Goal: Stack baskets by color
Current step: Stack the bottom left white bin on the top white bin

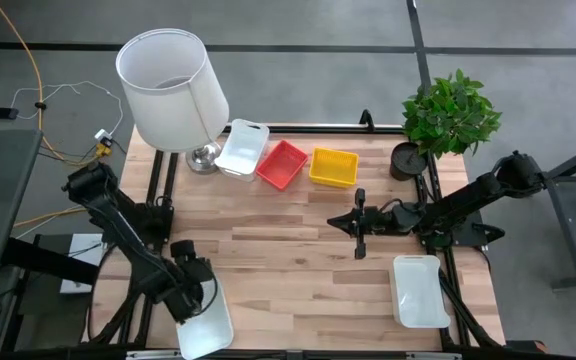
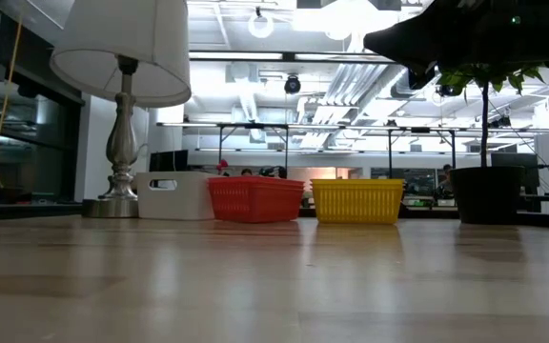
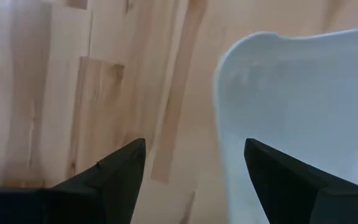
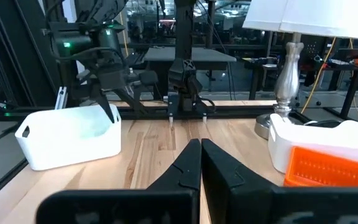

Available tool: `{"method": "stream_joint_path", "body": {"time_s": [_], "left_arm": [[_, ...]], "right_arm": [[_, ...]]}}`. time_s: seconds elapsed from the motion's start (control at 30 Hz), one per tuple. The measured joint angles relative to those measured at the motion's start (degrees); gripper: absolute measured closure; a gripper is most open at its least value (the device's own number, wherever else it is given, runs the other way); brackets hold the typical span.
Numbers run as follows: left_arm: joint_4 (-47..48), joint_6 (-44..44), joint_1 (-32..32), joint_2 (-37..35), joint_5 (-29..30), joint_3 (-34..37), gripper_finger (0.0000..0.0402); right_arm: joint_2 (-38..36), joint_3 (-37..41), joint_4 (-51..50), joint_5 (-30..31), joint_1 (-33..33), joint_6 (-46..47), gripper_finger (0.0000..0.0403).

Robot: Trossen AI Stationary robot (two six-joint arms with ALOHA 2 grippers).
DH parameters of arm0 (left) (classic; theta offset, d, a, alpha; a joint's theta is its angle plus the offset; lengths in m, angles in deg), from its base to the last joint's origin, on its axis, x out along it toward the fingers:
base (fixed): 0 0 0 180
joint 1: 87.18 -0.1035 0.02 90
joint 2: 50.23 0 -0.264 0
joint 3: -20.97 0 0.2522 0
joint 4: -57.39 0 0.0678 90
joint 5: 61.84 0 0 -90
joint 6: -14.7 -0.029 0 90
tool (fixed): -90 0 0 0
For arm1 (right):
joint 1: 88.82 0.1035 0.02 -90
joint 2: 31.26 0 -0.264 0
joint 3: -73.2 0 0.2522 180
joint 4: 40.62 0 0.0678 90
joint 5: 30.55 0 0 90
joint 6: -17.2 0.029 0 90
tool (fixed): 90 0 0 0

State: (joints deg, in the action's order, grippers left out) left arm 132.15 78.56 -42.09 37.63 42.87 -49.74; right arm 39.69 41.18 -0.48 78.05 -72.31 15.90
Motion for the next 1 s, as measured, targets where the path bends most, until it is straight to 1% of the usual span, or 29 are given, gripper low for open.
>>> {"method": "stream_joint_path", "body": {"time_s": [0.2,0.3,0.63,0.8,1.0], "left_arm": [[-1.3,-4.2,-2.6,1.6,-3.3,0.0,0.0140],[-1.3,-4.5,-3.7,1.5,-4.7,0.0,0.0145],[-1.4,-4.5,-5.4,1.6,-5.5,0.0,0.0173],[-2.2,-4.5,-5.4,1.6,-5.5,0.0,0.0176],[-6.0,-4.6,-5.4,1.6,-5.5,0.0,0.0176]], "right_arm": [[0.0,0.0,-0.1,0.0,0.0,0.2,0.0403],[0.0,0.0,-0.4,0.0,0.0,0.4,0.0403],[0.0,0.0,-1.0,0.0,0.0,0.5,0.0403],[0.0,0.0,-1.0,-0.1,0.0,0.5,0.0403],[0.0,0.0,-1.0,-0.1,0.0,0.5,0.0403]]}}
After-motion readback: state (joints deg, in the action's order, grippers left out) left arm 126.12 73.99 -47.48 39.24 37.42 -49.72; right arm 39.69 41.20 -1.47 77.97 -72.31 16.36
